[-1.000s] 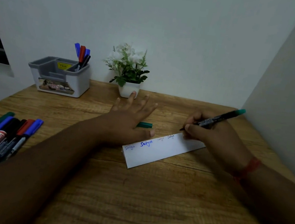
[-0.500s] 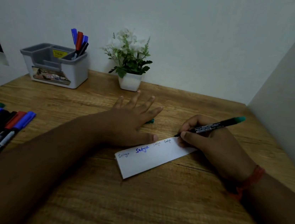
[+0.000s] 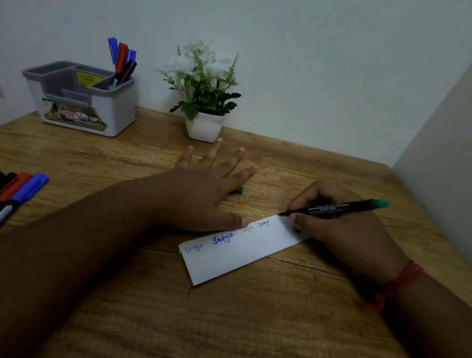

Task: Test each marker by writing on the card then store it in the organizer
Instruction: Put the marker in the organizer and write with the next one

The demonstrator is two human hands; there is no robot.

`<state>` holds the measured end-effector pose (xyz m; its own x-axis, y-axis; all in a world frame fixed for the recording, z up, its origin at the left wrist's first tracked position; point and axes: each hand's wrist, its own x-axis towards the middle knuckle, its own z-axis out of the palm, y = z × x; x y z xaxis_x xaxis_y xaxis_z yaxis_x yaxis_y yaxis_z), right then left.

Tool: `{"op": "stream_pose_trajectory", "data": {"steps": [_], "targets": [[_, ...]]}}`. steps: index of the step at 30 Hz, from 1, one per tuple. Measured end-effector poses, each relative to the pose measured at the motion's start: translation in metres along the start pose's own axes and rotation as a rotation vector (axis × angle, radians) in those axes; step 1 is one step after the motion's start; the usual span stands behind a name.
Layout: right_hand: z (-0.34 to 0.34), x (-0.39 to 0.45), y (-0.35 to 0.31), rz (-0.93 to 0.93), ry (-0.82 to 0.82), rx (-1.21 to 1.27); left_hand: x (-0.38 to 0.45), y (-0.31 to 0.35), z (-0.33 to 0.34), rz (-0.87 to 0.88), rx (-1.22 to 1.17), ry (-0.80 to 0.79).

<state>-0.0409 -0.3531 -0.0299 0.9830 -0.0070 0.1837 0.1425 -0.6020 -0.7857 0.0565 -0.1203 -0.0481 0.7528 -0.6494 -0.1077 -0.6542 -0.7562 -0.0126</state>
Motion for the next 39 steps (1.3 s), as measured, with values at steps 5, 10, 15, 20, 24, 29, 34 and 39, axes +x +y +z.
{"op": "stream_pose_trajectory", "data": {"steps": [5, 10, 15, 20, 24, 29, 34, 39], "targets": [[0.0026, -0.0003, 0.0, 0.007, 0.036, -0.007, -0.0011, -0.0013, -0.0023, -0.001, 0.002, -0.002], [0.004, 0.0, 0.0014, 0.013, 0.052, 0.004, 0.0, -0.0015, -0.0005, 0.0, 0.017, -0.003], [0.0041, 0.0014, 0.0027, 0.041, 0.04, -0.008, 0.0019, -0.0045, 0.0017, 0.005, 0.02, 0.003], [0.0032, 0.0009, 0.0027, 0.043, 0.028, -0.019, 0.0028, -0.0049, 0.0031, 0.01, 0.023, 0.007], [0.0028, 0.0009, 0.0029, 0.036, 0.019, 0.011, 0.002, -0.0026, 0.0012, 0.004, 0.026, 0.009], [0.0024, 0.0023, 0.0056, 0.054, 0.064, 0.044, -0.0002, 0.0002, -0.003, -0.008, 0.03, -0.01], [0.0034, 0.0028, 0.0053, 0.052, 0.046, 0.007, -0.0012, 0.0007, -0.0042, -0.014, 0.029, -0.026], [0.003, 0.0032, 0.0054, 0.052, 0.045, -0.002, 0.0008, -0.0019, -0.0013, -0.01, 0.037, -0.019]]}}
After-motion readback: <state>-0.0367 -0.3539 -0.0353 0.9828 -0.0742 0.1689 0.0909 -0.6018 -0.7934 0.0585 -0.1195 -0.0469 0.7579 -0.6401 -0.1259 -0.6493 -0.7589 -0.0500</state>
